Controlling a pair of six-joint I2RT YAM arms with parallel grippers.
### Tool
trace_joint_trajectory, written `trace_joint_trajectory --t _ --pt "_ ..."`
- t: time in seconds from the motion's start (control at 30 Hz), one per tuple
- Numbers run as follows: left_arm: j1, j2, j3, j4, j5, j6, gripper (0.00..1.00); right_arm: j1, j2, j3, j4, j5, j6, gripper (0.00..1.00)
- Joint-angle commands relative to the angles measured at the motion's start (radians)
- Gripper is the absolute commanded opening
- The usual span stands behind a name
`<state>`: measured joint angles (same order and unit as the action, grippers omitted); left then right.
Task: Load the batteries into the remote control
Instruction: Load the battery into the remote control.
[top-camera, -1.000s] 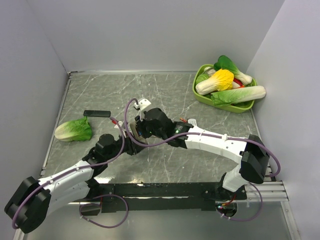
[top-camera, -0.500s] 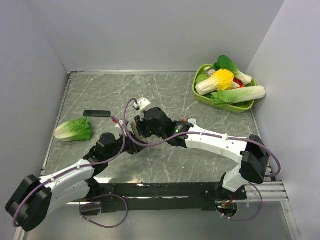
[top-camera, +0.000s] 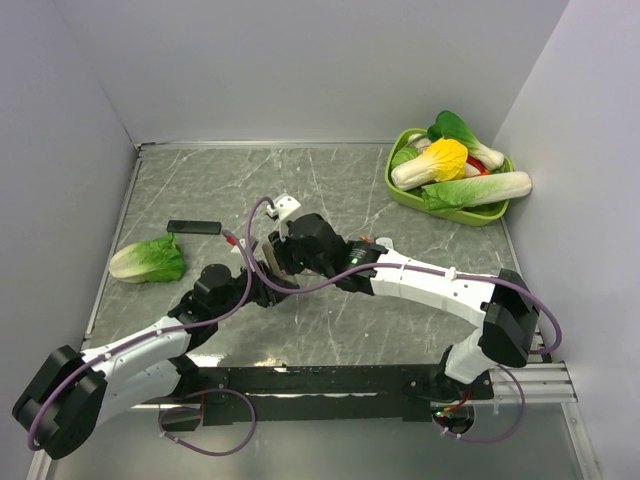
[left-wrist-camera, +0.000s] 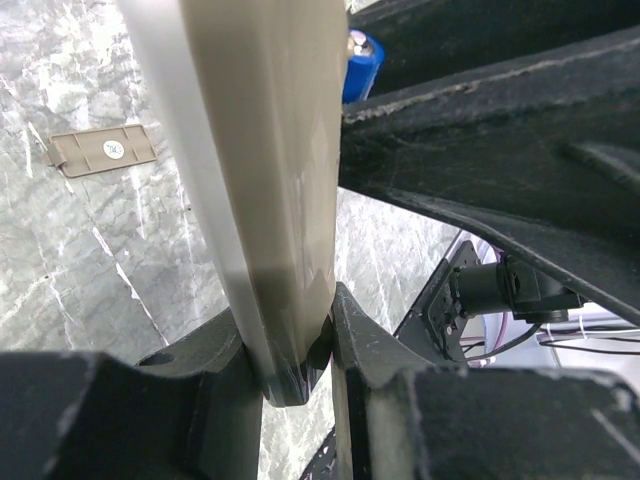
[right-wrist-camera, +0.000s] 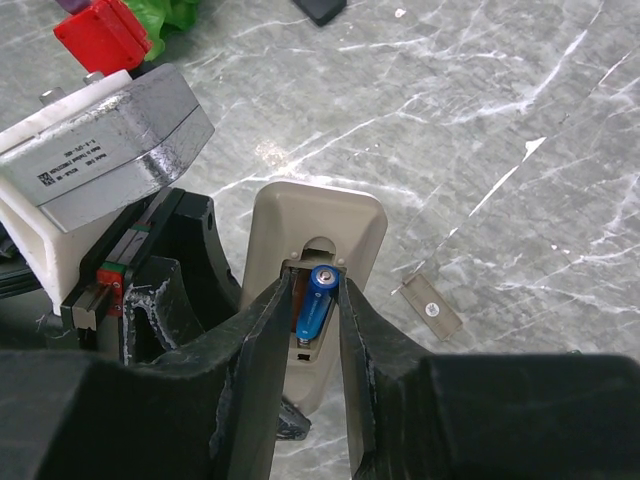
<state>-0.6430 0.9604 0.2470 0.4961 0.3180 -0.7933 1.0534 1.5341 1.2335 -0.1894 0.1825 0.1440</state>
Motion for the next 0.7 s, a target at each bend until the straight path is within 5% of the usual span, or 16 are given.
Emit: trace_joint_trajectory --t 0.0,0.67 --pt "-0.012 -0.008 0.058 0.102 0.041 -0.004 0.03 -0.013 0.0 0.05 -0.01 0.031 -0.017 0.35" --pt "-0.012 0.031 0.057 0.11 0.036 -0.021 0.03 -0.021 -0.055 0.044 0.007 0.0 -0.015 0.45"
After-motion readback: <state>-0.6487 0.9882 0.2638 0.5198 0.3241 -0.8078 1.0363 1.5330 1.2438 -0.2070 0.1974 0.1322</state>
